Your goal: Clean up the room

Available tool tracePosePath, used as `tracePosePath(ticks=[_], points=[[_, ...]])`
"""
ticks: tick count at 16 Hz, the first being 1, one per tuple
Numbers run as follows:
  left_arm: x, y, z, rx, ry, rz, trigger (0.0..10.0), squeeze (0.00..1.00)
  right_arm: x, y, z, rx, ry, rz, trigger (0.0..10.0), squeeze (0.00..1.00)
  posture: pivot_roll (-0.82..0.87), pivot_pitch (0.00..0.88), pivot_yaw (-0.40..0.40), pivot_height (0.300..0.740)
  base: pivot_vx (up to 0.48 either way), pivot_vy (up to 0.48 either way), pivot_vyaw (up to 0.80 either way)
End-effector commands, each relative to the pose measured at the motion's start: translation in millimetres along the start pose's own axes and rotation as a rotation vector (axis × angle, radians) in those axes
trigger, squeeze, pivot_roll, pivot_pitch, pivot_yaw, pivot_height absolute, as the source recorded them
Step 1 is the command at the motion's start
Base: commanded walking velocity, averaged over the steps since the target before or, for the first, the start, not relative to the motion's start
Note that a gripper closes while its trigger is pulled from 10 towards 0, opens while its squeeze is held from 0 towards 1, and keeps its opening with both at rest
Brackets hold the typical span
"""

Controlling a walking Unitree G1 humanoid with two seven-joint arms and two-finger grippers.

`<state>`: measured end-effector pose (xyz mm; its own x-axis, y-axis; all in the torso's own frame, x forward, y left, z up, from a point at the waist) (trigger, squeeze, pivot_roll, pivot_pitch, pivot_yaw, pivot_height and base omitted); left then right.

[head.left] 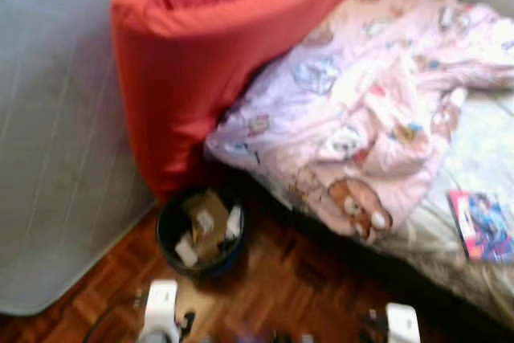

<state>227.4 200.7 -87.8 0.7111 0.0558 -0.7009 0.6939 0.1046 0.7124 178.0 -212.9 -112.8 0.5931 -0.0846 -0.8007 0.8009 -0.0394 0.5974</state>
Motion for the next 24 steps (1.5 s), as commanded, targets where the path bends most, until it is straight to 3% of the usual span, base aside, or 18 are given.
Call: tracePosePath(ticks=[1,6,13,24], points=[[-3.0,-12.0,-2.4,-0.009,0.006,-0.036,10.0,0.0,-2.1,-8.9,2.4,0.003,-0.006,-0.025,10.0,0.0,0.04,0.192,-0.019,0.74,0.0,-0.292,0.0],[-3.6,-10.3,-7.5,0.001,0.004,-0.028,10.0,0.0,-2.3,-10.7,1.4,0.007,-0.008,-0.032,10.0,0.0,0.04,0.174,-0.013,0.74,0.0,-0.292,0.0],[-3.7,-10.5,-7.9,0.013,0.001,-0.031,10.0,0.0,-2.5,-13.4,-2.5,0.003,0.003,-0.043,10.0,0.0,0.05,0.16,-0.003,0.74,0.0,-0.292,-0.71],[-4.5,-14.9,-10.8,0.014,0.007,-0.06,10.0,0.0,-2.5,-12.9,-1.9,0.023,-0.003,-0.038,10.0,0.0,0.04,0.191,-0.002,0.74,0.0,-0.29,-0.13]])
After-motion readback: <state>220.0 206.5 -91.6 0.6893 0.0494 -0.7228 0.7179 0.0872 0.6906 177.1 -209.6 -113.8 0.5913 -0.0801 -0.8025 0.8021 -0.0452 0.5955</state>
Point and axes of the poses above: a point about 5 cm out from each wrist's last joint towards the gripper, its own x axis pointing out of the wrist towards the gripper, its own y axis along the axis of the wrist's last joint, z = x × y, the point moved 3 cm from there along x, pointing out of the wrist towards the gripper, and after that the axes turned 6 degrees about -x, right-handed, at the moved point
